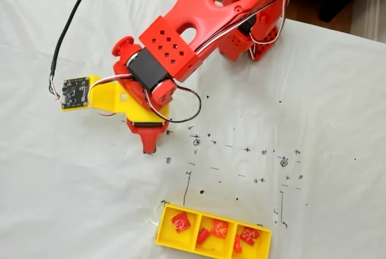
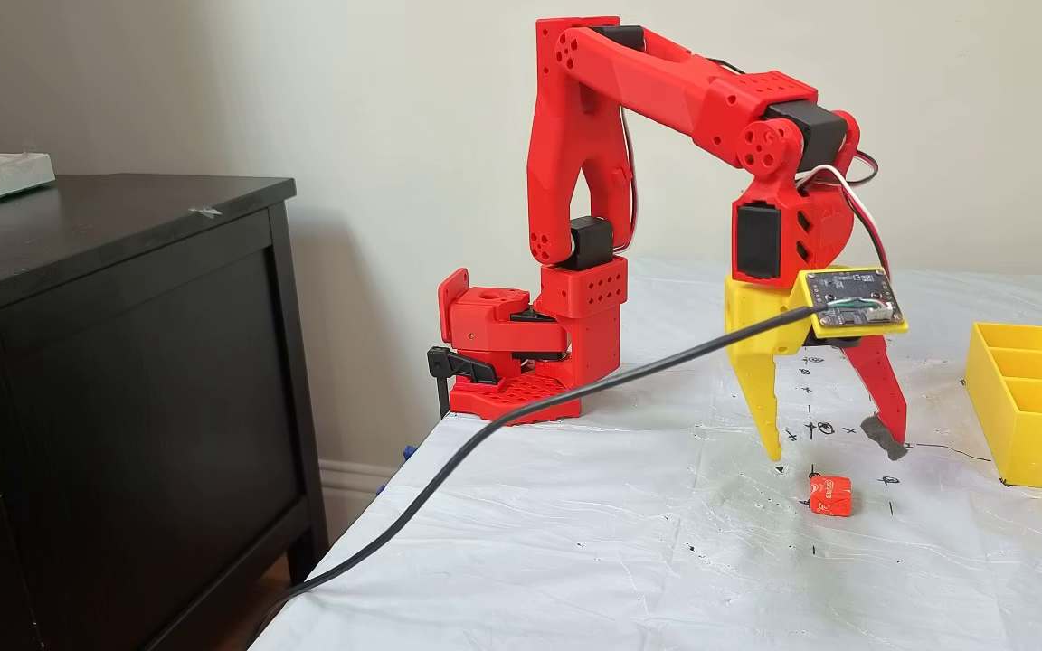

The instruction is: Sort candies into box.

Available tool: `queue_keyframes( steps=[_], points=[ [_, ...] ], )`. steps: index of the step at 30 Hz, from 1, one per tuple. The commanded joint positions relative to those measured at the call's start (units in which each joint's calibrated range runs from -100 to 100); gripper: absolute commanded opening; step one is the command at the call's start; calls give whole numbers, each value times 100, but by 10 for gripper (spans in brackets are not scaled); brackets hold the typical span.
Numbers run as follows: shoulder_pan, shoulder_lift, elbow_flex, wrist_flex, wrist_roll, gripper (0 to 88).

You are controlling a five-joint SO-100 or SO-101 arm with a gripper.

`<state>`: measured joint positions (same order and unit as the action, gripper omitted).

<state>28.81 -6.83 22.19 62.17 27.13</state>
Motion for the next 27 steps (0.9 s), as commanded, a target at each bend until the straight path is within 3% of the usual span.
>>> queue_keyframes(
  steps=[1,27],
  points=[
    [18,30,-448,50,73,320],
    [-19,734,-503,-195,34,278]
  ],
)
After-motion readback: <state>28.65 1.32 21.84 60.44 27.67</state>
